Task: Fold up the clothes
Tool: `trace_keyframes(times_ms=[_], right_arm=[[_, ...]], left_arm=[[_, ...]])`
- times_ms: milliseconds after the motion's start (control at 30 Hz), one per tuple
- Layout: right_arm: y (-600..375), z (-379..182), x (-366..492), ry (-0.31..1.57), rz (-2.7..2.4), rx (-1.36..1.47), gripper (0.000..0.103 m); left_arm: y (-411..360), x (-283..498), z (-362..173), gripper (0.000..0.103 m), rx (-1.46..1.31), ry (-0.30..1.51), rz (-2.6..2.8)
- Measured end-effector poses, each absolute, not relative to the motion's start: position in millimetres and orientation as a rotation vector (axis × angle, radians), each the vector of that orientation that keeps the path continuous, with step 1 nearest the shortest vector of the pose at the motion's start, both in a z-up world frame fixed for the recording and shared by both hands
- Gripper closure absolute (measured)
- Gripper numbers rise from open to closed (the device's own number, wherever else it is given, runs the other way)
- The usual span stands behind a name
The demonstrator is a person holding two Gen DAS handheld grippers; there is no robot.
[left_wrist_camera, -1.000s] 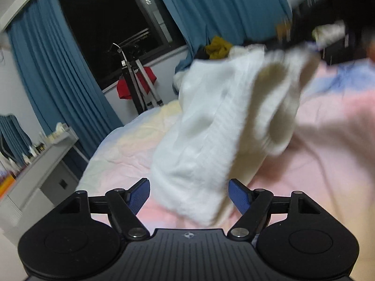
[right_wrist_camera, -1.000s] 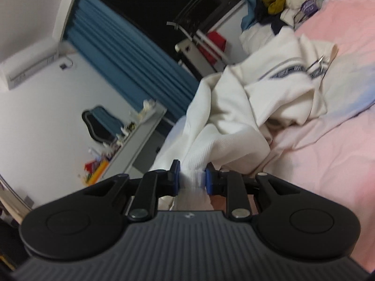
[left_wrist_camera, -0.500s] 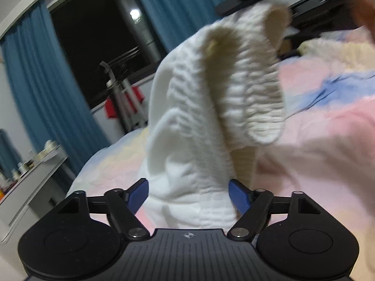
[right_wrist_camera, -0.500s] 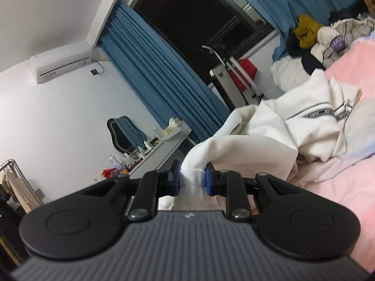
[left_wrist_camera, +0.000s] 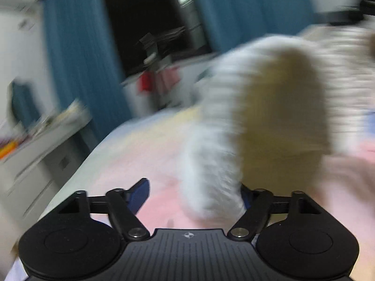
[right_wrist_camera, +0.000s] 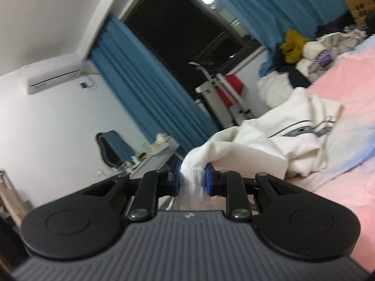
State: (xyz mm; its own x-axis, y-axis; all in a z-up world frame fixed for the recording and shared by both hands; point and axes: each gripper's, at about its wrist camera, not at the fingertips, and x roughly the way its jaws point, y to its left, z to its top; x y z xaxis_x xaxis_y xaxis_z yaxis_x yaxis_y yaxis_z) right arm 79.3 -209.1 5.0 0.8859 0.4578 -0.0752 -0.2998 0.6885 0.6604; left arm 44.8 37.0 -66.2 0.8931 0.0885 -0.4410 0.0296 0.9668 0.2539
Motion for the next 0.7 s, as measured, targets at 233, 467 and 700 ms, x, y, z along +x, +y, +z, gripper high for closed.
trace_keyframes(times_ms=[233,467,700], right_arm=[[-227,-13,81,0.349,0.273,0.674,0.079],[-231,-48,64,0.488,0.179,0.727,0.079],[-220,-46,58,0.498,0.203,0.703,0.079]], left_arm=[[117,79,-81,0.038,-0.164,0.714,0.213],[132,75,-54,0.044,-0.256,0.577,0.094],[101,43,-53,0.040,0.020,0.657,0.070]])
